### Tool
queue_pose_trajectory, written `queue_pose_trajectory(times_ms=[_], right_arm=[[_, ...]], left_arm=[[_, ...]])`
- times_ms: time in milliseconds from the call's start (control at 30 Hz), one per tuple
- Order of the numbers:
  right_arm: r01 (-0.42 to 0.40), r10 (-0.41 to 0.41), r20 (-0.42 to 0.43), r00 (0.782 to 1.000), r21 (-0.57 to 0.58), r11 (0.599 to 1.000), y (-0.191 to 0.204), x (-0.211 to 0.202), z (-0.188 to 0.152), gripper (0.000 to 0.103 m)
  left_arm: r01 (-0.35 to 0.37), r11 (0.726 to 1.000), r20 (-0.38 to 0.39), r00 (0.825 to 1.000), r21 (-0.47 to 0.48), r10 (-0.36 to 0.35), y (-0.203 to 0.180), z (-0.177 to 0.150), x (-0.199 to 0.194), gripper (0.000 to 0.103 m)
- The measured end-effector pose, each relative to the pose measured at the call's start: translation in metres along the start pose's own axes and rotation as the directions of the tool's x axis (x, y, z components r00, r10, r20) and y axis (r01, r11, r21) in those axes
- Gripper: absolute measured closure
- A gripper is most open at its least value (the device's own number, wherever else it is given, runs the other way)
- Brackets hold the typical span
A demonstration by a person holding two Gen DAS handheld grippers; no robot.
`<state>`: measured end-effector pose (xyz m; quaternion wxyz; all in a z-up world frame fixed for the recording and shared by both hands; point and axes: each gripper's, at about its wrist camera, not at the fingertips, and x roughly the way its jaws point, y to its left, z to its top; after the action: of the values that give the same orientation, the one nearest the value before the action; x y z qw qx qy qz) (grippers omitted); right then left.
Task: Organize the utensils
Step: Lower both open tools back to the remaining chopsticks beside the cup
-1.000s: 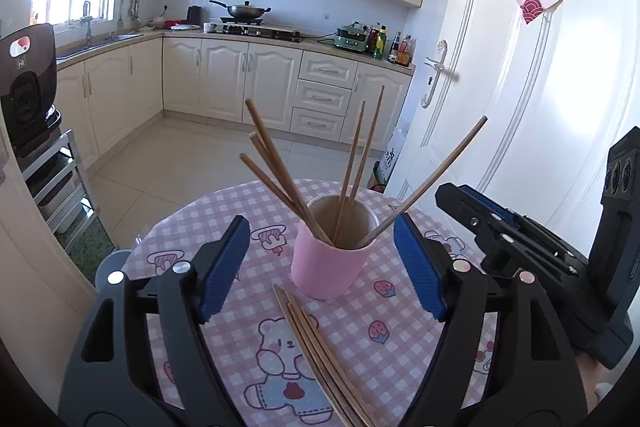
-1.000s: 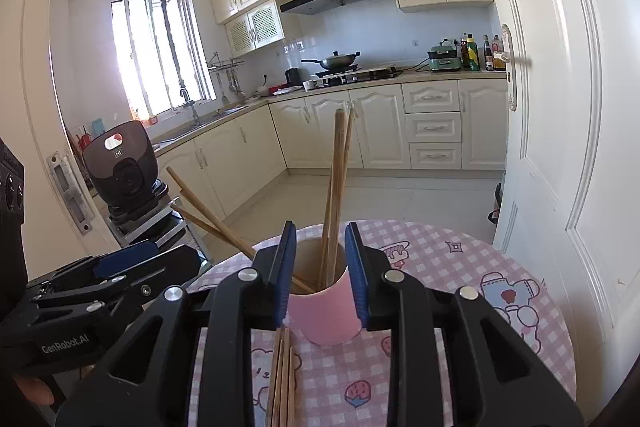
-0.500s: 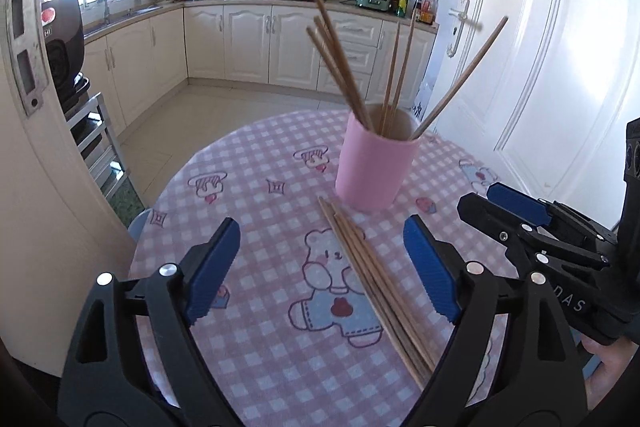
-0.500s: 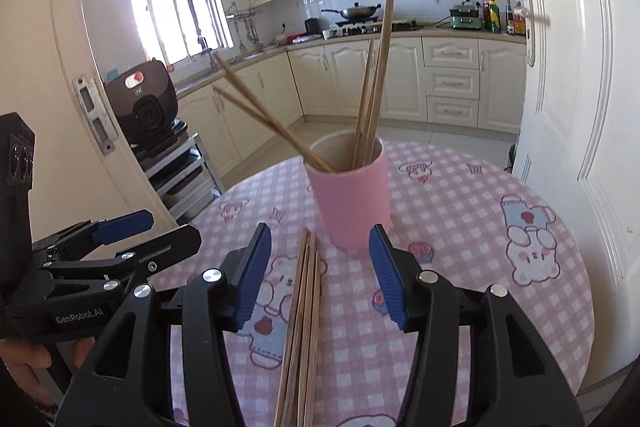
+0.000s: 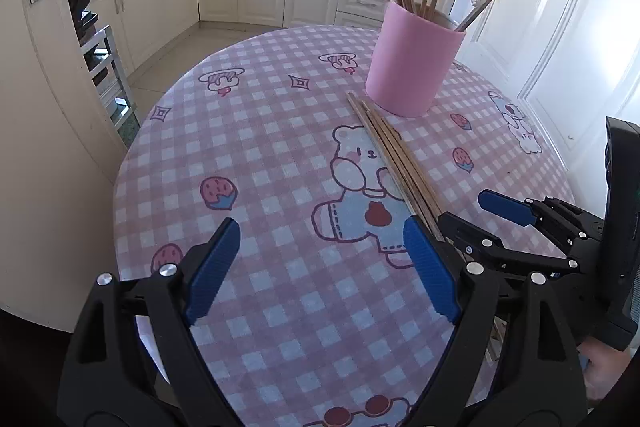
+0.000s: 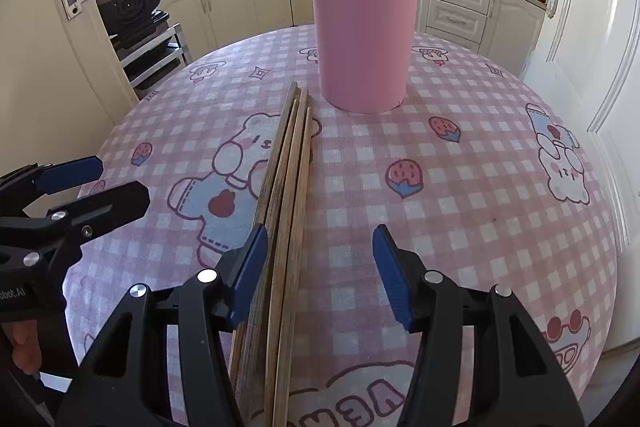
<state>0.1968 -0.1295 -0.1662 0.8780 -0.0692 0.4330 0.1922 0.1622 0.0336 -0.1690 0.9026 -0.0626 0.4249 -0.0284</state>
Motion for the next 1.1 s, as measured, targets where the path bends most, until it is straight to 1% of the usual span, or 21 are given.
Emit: queue_pose_trajectory(times_ms=[167,233,333,367,467,500,533,567,633,700,733,833,967,1033,1100], right_arm=[[-0.016,0.016,-0.002,1.0,0.003,1.0,0.003,0.001,-0.004,0.049],[0.003,-0.003,-0.007,1.0,-0.009,1.0,0.005,0.003,-0.002,0.048],[0.018,-0.019,-0.008,1.0,-0.02,1.0,0.006,0.004,0.0,0.045],[0.024,-0.024,-0.008,1.0,-0.02,1.0,0.005,0.004,0.0,0.042],[0.015,-0.016,-0.007,1.0,-0.019,1.0,0.004,0.008,0.0,0.038],[0.028,-0.028,-0.015,0.999,-0.037,0.999,0.006,0.011,0.0,0.036],[0.058,-0.058,0.006,0.998,-0.079,0.995,0.012,0.012,-0.001,0.035],[0.073,-0.072,0.014,0.997,-0.091,0.993,0.016,0.011,-0.001,0.035],[0.049,-0.048,0.008,0.999,-0.085,0.995,0.017,0.012,-0.001,0.035],[-0.004,0.005,0.005,1.0,-0.128,0.992,0.023,0.011,-0.003,0.035],[-0.017,0.018,0.007,1.0,-0.147,0.989,0.025,0.009,-0.004,0.035],[-0.044,0.046,0.02,0.999,-0.104,0.994,0.012,0.002,-0.005,0.035],[-0.053,0.055,0.053,0.997,-0.036,0.998,-0.015,-0.011,-0.003,0.036],[-0.098,0.097,0.05,0.994,0.023,0.995,-0.03,-0.013,-0.001,0.04],[-0.131,0.13,0.031,0.991,0.051,0.99,-0.038,-0.009,0.001,0.051]], left_arm=[[0.001,0.999,-0.011,1.0,-0.035,-0.002,0.009,0.0,0.004,0.02],[-0.001,0.999,-0.019,1.0,-0.045,0.0,0.01,0.001,0.006,0.02],[0.01,0.998,-0.031,0.999,-0.058,-0.011,0.011,0.001,0.01,0.02],[0.012,0.998,-0.036,0.999,-0.061,-0.015,0.01,0.002,0.012,0.02],[0.012,0.998,-0.042,0.999,-0.062,-0.015,0.008,0.001,0.015,0.02],[0.012,0.998,-0.044,0.999,-0.061,-0.015,0.007,0.001,0.016,0.02],[0.012,0.998,-0.046,0.999,-0.06,-0.015,0.006,0.001,0.018,0.02],[0.013,0.998,-0.049,0.999,-0.06,-0.016,0.005,0.002,0.019,0.02],[0.012,0.998,-0.053,0.998,-0.056,-0.015,0.003,0.002,0.021,0.02],[0.011,0.999,-0.059,0.998,-0.053,-0.014,0.002,0.002,0.023,0.02],[0.011,0.999,-0.061,0.998,-0.053,-0.014,0.002,0.003,0.024,0.02],[0.007,0.999,-0.064,0.998,-0.051,-0.01,0.0,0.006,0.027,0.02],[0.01,0.999,-0.063,0.998,-0.036,-0.012,-0.006,0.01,0.033,0.02],[0.006,0.999,-0.061,0.998,-0.031,-0.008,-0.01,0.014,0.037,0.02],[0.013,1.0,-0.067,0.998,-0.021,-0.014,-0.014,0.017,0.042,0.02]])
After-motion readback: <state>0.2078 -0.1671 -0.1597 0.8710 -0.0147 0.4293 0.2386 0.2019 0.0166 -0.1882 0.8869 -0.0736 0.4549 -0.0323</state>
